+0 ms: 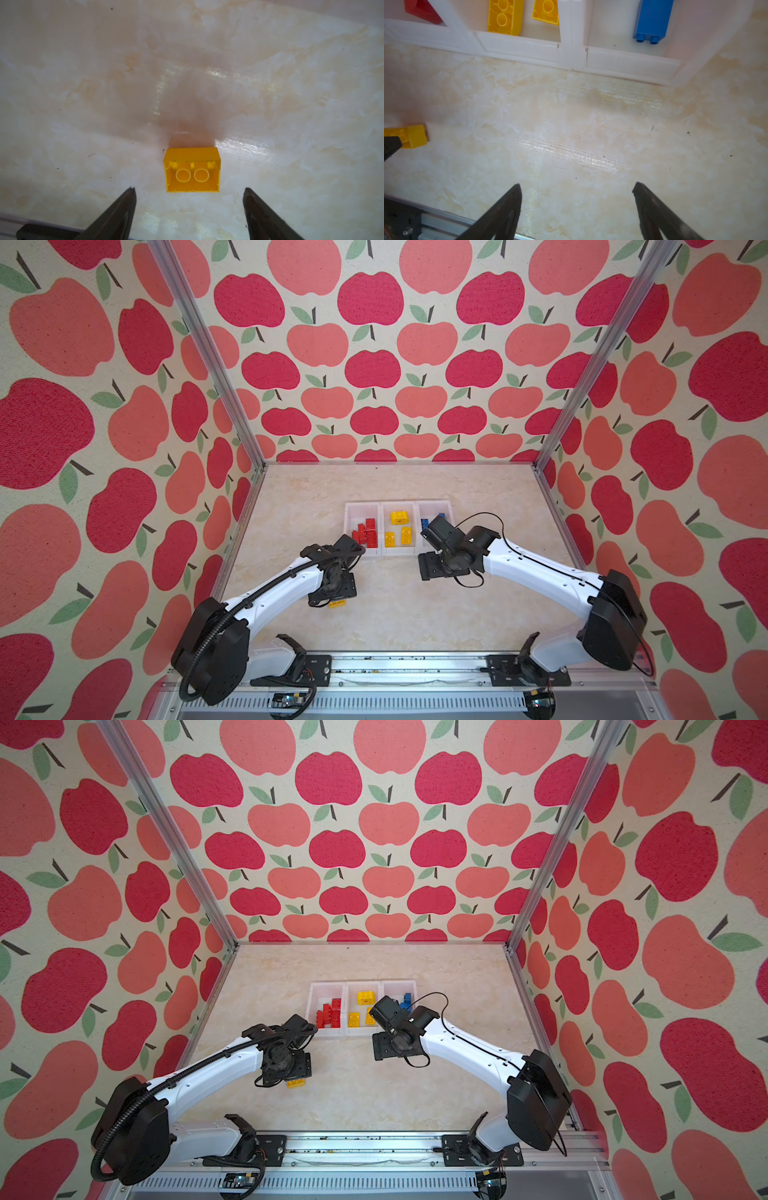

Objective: Sort the legos into containers by color
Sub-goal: 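Lower the left gripper and grasp the yellow 2x2 brick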

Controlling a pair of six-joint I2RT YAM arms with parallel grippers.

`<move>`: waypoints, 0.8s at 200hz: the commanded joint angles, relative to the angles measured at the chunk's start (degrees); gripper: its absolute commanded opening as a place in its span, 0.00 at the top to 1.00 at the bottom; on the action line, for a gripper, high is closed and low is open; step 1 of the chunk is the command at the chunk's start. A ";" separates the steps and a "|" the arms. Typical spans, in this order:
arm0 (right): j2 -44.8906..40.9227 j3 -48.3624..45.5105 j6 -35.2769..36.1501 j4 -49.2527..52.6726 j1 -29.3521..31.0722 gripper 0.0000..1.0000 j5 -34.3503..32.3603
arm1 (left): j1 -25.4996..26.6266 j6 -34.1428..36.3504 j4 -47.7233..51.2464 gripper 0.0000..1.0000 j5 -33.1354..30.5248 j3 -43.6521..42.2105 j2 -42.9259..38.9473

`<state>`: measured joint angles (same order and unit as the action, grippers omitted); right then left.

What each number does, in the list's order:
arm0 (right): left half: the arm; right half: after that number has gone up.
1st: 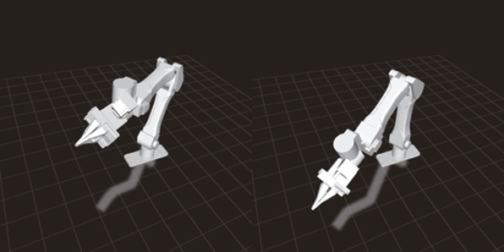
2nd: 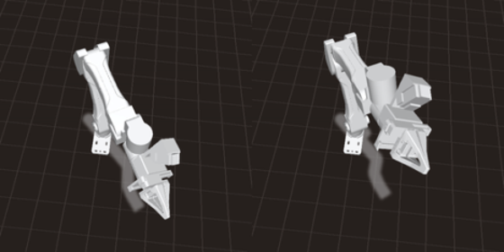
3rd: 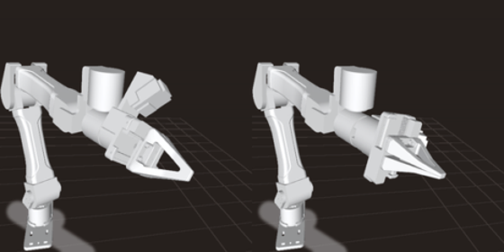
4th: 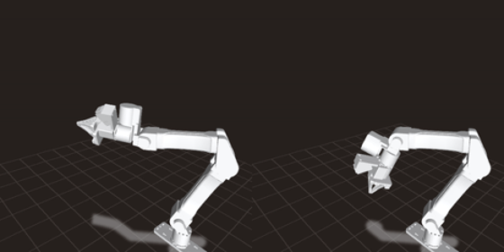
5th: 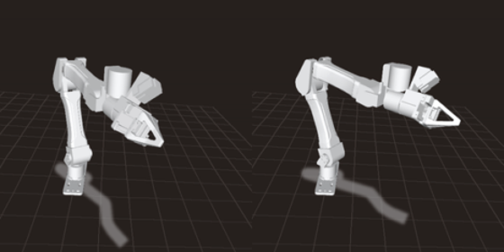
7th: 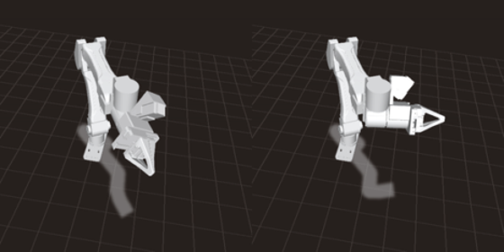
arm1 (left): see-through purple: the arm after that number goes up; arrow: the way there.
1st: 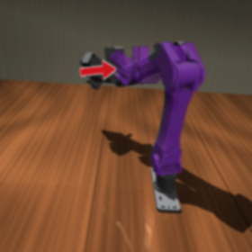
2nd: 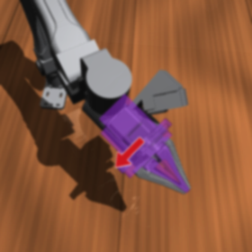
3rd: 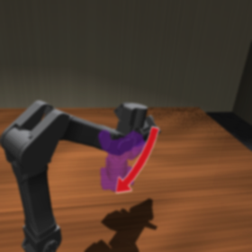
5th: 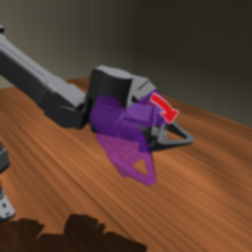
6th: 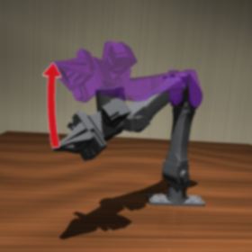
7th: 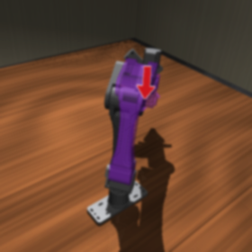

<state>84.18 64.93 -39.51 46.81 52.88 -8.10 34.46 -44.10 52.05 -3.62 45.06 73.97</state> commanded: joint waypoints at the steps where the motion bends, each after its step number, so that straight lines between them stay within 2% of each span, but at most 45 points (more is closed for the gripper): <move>1: -2.10 -1.11 -1.39 0.23 0.29 0.13 -1.07 | 0.26 -1.17 -0.86 0.18 0.01 1.01 1.05; 58: -3.14 -1.82 -1.67 0.41 0.29 0.13 -1.48 | -0.35 -1.17 -4.13 0.21 1.39 0.09 4.22; 160: -3.67 -2.00 -1.01 1.18 -0.23 0.13 -1.36 | -2.03 -3.19 -8.25 0.29 2.79 -4.95 2.57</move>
<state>81.87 63.70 -40.18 46.76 52.86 -8.51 32.71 -45.60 44.71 -1.10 41.32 77.62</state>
